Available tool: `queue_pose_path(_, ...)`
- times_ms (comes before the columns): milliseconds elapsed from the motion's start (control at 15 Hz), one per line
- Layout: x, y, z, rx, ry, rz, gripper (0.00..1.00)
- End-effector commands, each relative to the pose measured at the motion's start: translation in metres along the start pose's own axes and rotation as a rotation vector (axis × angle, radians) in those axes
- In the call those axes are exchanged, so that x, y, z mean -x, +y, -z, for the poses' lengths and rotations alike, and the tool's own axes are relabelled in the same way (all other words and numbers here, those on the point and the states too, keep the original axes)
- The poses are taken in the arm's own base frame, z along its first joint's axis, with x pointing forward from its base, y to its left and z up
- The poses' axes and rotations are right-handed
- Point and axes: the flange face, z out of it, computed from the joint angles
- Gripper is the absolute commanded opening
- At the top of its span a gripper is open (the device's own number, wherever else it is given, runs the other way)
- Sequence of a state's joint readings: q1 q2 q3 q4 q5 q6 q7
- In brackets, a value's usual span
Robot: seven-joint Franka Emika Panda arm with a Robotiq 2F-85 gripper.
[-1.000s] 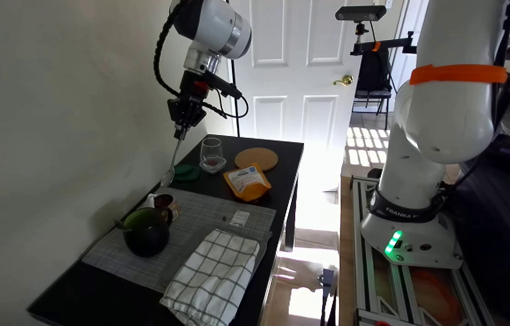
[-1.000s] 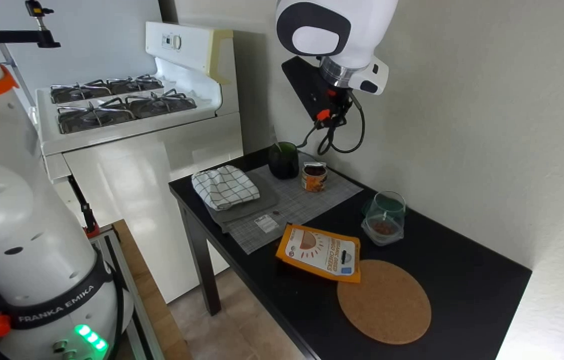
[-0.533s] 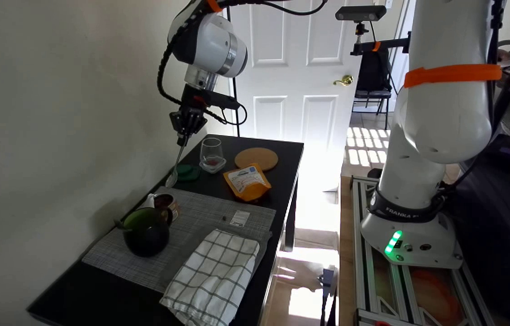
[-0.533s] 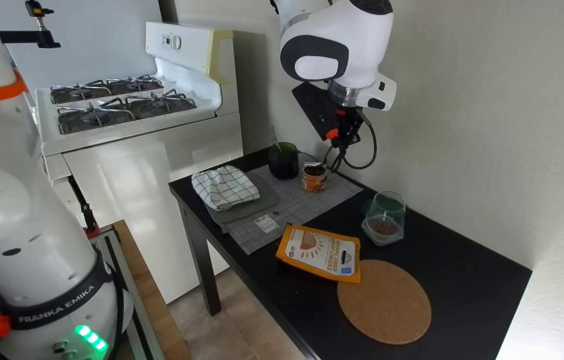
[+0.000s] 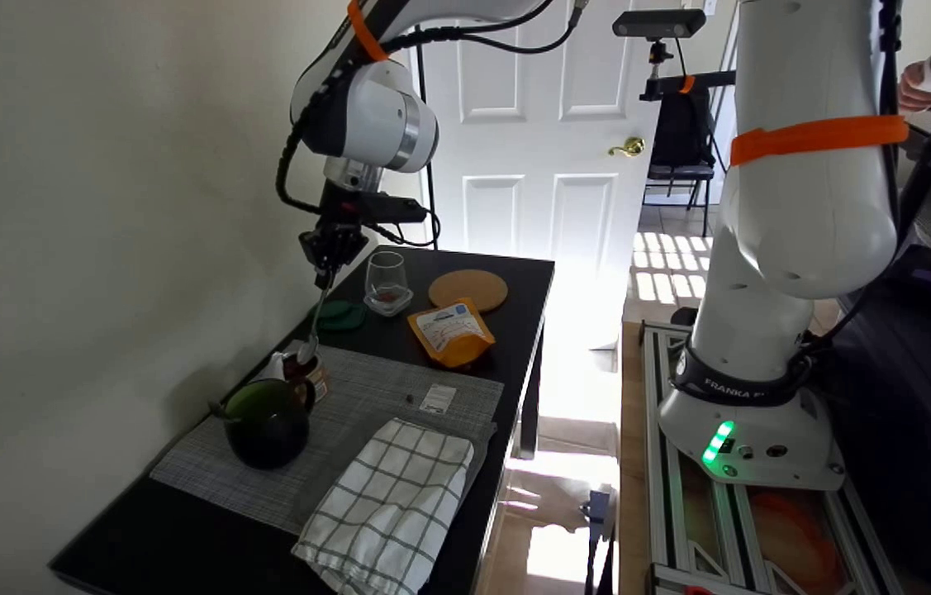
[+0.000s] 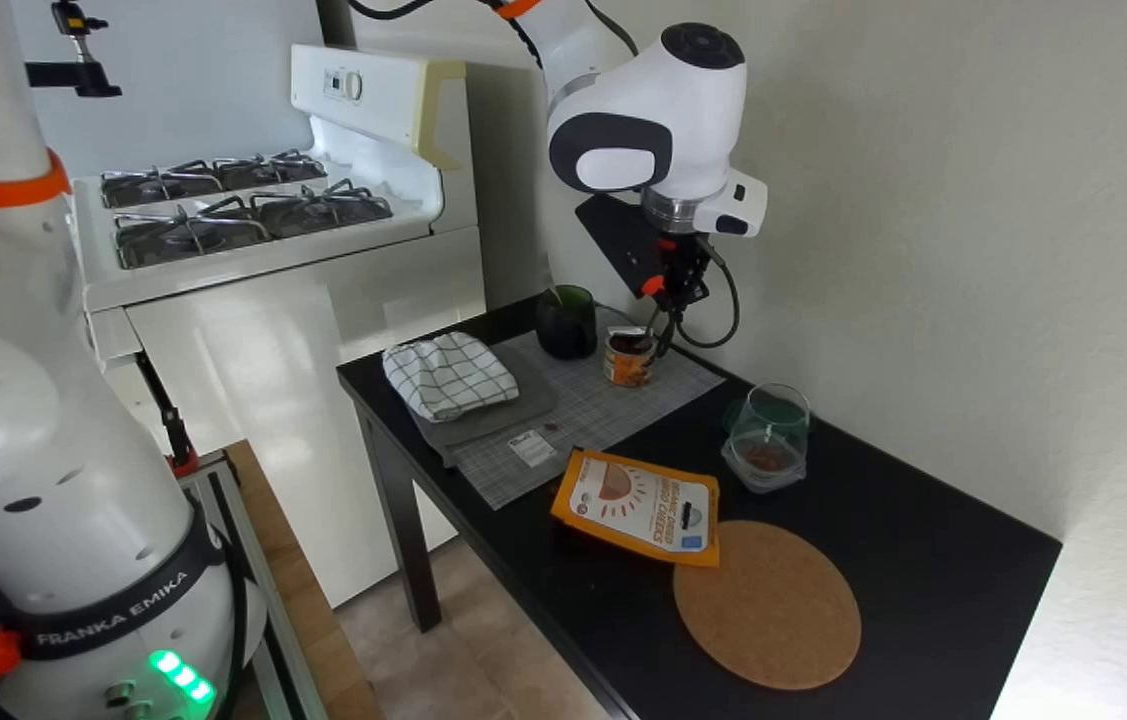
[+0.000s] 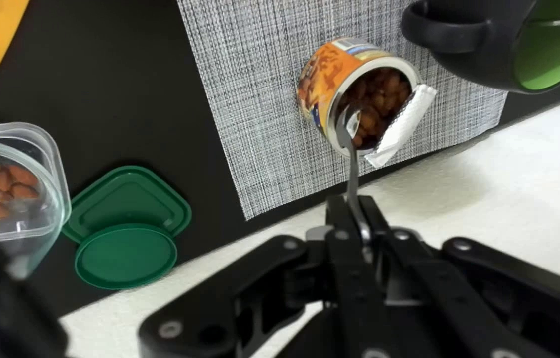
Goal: Put the spoon in the can then remove some contents from the can and put them in the glass cup on the right.
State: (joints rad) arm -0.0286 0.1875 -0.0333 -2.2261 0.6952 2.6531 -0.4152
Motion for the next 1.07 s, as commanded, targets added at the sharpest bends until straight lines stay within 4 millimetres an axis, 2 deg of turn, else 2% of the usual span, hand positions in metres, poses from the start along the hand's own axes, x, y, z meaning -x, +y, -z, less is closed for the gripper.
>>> queue_pose_path(0,0.006,-0.012,0.007,0.041,-0.001,0.067,0.02)
queue_pose_path(267,0.008,-0.026,0.009,0.133,0.014,0.190,0.02)
queue_pose_path(467,0.009,-0.046,0.011,0.112,0.075,0.236,0.02)
queue_pose_path(667,0.018,-0.067,0.008,0.119,0.077,0.307,0.02)
queue_pose_path(1000,0.037,-0.080,0.012,0.267,0.029,0.477,0.02)
